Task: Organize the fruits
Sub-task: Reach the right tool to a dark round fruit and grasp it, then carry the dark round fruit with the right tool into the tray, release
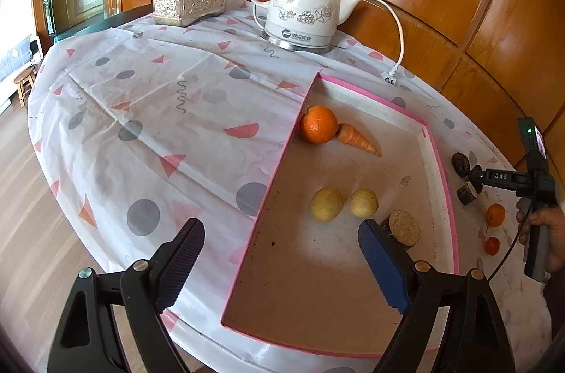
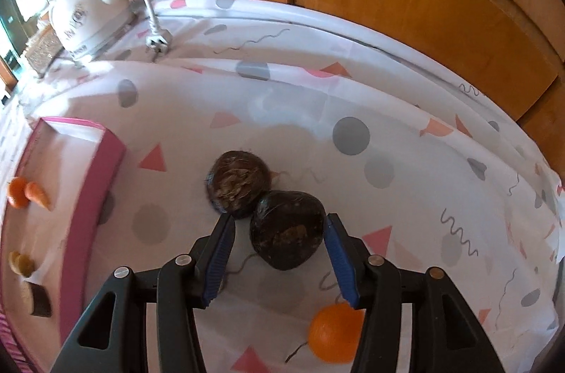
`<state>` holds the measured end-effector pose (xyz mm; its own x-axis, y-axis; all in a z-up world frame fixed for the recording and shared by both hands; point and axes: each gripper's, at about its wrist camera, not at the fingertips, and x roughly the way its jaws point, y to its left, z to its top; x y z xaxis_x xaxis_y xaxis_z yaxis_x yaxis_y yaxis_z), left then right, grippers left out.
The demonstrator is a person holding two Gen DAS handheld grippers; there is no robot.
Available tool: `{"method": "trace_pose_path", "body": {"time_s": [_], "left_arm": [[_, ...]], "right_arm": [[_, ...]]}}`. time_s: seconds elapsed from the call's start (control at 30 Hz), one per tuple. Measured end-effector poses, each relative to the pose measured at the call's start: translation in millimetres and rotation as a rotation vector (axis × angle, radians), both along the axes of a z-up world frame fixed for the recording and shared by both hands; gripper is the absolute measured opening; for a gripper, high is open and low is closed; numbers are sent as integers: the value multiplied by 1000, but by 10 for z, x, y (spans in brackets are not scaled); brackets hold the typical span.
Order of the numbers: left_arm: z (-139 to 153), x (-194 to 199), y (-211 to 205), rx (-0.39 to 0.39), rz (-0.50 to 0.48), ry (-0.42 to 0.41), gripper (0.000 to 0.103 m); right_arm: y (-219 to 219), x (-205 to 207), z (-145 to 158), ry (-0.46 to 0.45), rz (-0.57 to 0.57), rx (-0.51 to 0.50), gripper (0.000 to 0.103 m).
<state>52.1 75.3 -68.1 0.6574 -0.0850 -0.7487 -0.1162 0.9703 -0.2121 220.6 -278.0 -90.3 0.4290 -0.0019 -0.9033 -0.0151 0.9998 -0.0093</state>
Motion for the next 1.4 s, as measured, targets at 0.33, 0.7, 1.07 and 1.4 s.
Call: {"method": "trace_pose_path", "body": {"time_s": [0.33,0.7,1.07,1.4], "left_arm": [[-9,-18,-1,-12,6,3,89],[43,-38,20,-16,16,-2,89],[27,-19,75,-27,35,1,89],[75,-80,53,-32,37,-7,89]], "right_arm": [[12,-186,193,-64,41,-34,18],[-17,-57,36,-9,21,12,57],[21,-129,31,-29,22,-6,45],[51,-479,484,-141,23,51,45]]}}
